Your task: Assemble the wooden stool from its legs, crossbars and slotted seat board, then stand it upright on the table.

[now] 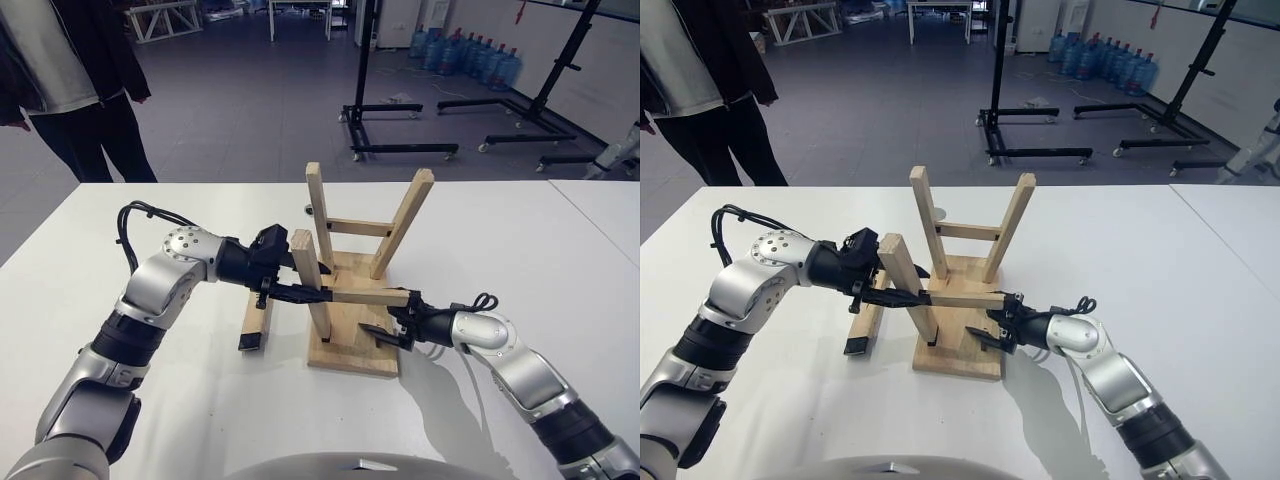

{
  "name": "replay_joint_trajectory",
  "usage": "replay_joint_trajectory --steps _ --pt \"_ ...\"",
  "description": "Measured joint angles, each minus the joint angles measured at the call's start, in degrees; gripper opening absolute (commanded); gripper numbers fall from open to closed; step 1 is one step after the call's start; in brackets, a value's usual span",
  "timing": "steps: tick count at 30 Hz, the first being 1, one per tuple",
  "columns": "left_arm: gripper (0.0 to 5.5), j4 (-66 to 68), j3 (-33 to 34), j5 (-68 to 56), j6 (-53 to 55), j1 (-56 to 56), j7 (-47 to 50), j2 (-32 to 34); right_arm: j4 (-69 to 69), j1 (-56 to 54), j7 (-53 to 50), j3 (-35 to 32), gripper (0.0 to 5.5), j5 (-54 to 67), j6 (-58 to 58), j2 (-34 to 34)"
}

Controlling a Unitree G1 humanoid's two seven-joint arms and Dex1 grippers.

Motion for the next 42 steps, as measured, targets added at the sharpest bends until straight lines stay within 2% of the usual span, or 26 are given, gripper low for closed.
replay_joint_trajectory --steps 5,9,10,14,17,19,23,25,27,29,33,36,42 --pt "2.04 -9.03 0.9 1.17 0.21 7.83 7.1 0.4 -0.43 0.33 -0.45 0.01 3.55 0.0 0.0 -0.48" --pt "2.04 -9.15 0.76 1.14 -1.1 9.39 8.1 0.22 -0.61 0.59 -0.94 0.01 3.55 0.0 0.01 -0.51" --pt "2.41 -8.93 0.73 1.11 -1.64 9.66 8.28 0.0 -0.61 0.59 -1.01 0.01 3.55 0.0 0.01 -0.54" --pt "2.97 0.83 -2.86 6.07 1.72 15.61 13.41 -1.52 -0.69 0.51 -1.02 0.11 3.55 0.02 0.01 -0.59" --pt "3.46 2.21 1.68 5.7 1.86 12.22 16.61 -3.43 -0.69 0.49 -1.02 0.11 3.55 0.02 0.01 -0.78" --pt "3.57 1.13 4.83 3.35 2.49 10.5 16.99 -3.8 -0.69 0.48 -0.88 0.11 3.55 0.07 0.01 -0.74" --pt "3.57 -4.03 7.55 2.88 2.89 14.57 14.58 2.15 -0.62 0.39 -1.01 0.13 3.55 0.07 0.01 -0.58" --pt "3.57 -6.66 9.64 4.35 1.91 23.05 13.09 8.11 -0.57 0.66 -1.09 -0.15 3.55 0.09 -0.07 -0.62" --pt "3.57 -6.56 10.8 6.59 1.68 26.18 15.32 9.68 -0.57 0.89 -1.11 -0.45 3.55 0.1 -0.12 -0.69" --pt "3.57 -4.73 12.43 9.33 3.08 25.68 24.43 5.99 -0.52 1.02 -1.06 -0.56 3.55 0.21 -0.39 -0.68" --pt "3.57 -6.25 16.29 8.61 11.08 23.61 43.74 -9.27 -0.21 1.34 -1.02 -0.82 3.55 0.28 -1.24 -0.68" --pt "3.57 -8.58 15.21 9.23 18.46 23.62 54.92 -18.7 -0.12 1.36 -0.99 -0.84 3.55 0.28 -1.43 -0.68" --pt "3.57 -8.9 11.07 15.43 26.63 25.71 62.64 -19.72 -0.03 1.35 -0.87 -0.89 3.55 0.28 -1.53 -0.68"
